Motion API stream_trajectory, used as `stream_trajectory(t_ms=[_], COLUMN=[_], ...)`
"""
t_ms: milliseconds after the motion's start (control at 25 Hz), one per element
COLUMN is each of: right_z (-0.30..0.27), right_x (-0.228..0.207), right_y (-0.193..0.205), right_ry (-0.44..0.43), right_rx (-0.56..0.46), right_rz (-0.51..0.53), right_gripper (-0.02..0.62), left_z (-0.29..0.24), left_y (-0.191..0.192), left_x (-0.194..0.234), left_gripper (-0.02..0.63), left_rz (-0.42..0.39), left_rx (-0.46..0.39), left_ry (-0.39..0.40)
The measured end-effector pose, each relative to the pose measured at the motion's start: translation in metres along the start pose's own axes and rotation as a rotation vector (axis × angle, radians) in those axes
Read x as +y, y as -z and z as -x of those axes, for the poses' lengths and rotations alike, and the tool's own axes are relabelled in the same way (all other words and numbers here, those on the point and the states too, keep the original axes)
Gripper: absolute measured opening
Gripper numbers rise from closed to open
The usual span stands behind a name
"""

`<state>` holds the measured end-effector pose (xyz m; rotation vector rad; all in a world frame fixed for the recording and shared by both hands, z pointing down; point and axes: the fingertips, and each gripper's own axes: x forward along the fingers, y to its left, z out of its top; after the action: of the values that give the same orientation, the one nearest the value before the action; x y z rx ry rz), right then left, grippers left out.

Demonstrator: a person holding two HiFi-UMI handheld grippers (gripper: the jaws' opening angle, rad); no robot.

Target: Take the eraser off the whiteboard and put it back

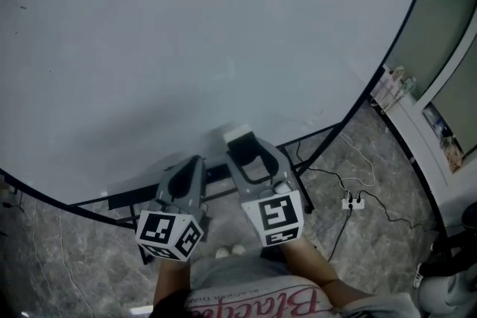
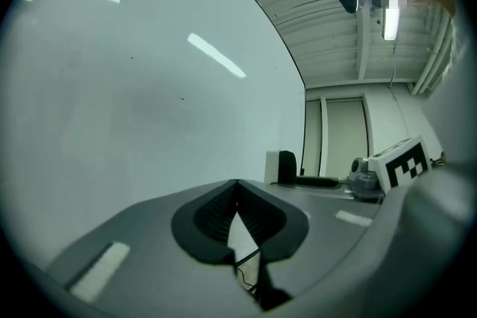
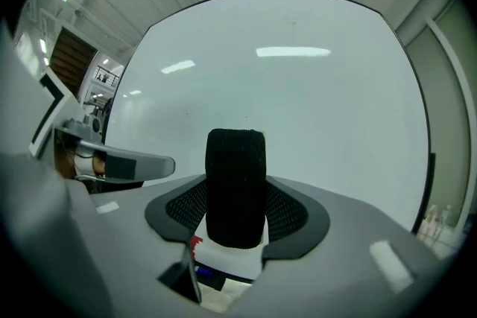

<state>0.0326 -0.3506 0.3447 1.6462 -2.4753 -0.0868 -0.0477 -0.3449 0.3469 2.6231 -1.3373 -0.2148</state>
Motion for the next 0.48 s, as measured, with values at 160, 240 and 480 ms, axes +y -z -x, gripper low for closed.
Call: stream_trajectory(t_ms=[160, 240, 480], right_z=[0.019, 0.028, 0.05], right_x=[0.003, 0.001, -0.013], right_y=[-0.002, -0.004, -0.003], right_ry=[-0.021, -0.016, 0.042], right_rx=[-0.012, -0.017, -0.018], right_rz=[-0.105, -0.143, -0.141], right_gripper=[0.225, 0.225, 0.225], left_z=[0.007, 0.01, 0.018], left_y=[-0.004, -0.006, -0.01], left_x=[-0.009, -0.012, -0.024], left_gripper=[-0.002, -0.002, -0.002], left_rz=[-0.004, -0.005, -0.011], left_rx=[-0.013, -0.021, -0.039], left_ry=[0.01, 0.011, 0.019])
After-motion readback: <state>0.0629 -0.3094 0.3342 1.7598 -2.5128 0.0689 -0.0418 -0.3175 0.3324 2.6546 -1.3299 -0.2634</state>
